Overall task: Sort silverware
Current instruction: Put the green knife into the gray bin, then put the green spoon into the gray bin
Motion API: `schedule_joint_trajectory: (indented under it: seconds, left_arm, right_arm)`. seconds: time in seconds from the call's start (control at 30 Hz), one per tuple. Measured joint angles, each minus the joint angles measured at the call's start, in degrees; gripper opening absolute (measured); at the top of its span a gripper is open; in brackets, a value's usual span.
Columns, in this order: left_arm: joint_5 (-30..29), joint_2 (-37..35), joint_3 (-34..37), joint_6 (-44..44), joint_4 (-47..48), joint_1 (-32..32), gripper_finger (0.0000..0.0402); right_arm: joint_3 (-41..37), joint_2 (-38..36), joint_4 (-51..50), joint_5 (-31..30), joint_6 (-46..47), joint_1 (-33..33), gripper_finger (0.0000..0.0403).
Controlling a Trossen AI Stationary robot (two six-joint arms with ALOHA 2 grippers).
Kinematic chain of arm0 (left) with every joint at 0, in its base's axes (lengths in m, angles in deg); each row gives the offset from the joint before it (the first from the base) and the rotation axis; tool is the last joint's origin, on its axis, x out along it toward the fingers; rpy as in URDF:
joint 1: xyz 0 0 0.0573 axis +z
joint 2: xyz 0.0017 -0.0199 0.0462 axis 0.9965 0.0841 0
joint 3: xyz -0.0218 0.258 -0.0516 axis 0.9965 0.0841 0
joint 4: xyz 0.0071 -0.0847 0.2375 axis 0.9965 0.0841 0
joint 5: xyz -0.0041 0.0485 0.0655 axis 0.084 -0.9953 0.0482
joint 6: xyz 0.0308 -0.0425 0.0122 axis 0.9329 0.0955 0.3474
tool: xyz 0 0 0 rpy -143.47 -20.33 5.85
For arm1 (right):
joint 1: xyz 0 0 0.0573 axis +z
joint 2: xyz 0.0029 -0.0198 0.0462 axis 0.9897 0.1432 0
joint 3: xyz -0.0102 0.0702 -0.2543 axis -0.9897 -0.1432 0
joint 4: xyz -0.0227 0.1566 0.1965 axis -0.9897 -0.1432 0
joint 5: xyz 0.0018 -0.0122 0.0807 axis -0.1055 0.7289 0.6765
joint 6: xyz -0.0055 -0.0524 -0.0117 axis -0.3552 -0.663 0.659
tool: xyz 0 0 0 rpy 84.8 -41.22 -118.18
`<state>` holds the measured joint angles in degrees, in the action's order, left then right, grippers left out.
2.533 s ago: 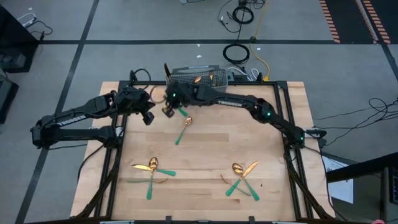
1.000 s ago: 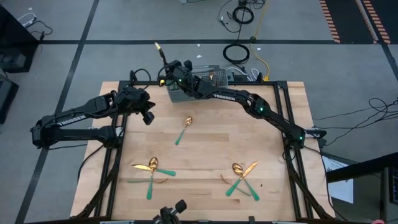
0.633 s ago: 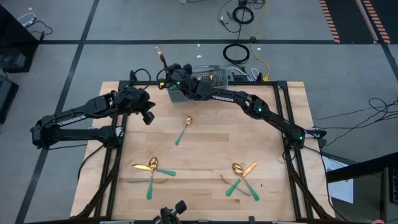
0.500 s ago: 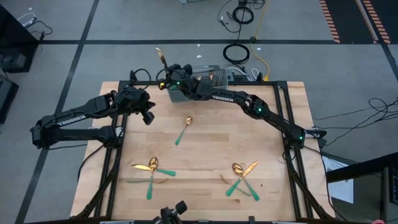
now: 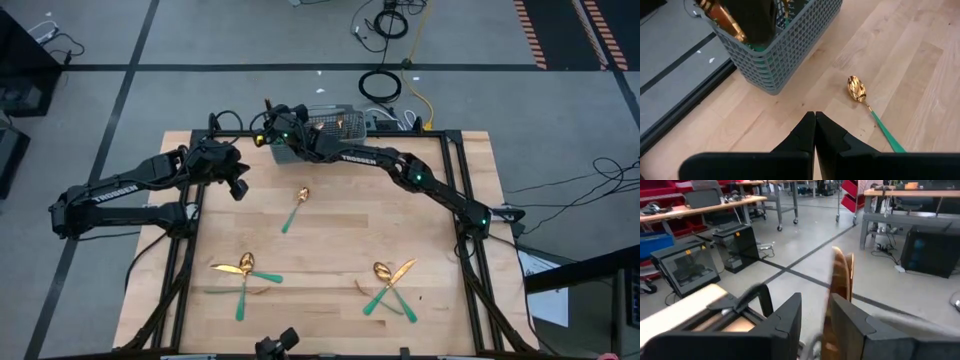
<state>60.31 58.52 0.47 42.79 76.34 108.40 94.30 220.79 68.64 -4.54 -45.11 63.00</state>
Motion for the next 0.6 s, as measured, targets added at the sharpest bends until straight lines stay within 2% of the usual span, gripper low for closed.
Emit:
schedule_joint_trajectory:
  seconds: [0.1, 0.17, 0.27, 0.37, 0.5, 0.6]
  left_arm:
    - [0.0, 0.0, 0.0, -0.9, 0.0, 0.0, 0.0010]
    - [0.0, 0.0, 0.0, -1.0, 0.0, 0.0, 0.0010]
    - [0.0, 0.0, 0.0, -1.0, 0.0, 0.0, 0.0010]
    - [0.0, 0.0, 0.0, -0.9, 0.0, 0.0, 0.0010]
    - [0.0, 0.0, 0.0, -0.9, -0.2, 0.0, 0.0010]
    - [0.0, 0.0, 0.0, -0.9, -0.2, 0.0, 0.0010]
  right_arm:
    - [0.0, -3.8, -1.6, 1.9, -4.5, 0.6, 0.0093]
    - [0.0, -8.5, -7.7, 4.6, -7.9, 1.3, 0.0093]
    - [0.2, -16.5, -25.0, 12.1, -7.9, 2.1, 0.0093]
    - [0.3, -22.1, -48.3, 17.1, -2.7, 2.9, 0.0093]
    - [0.0, -22.9, -72.4, 19.2, 3.7, 3.6, 0.0093]
    - [0.0, -20.5, -78.7, 25.0, 5.9, 3.5, 0.0093]
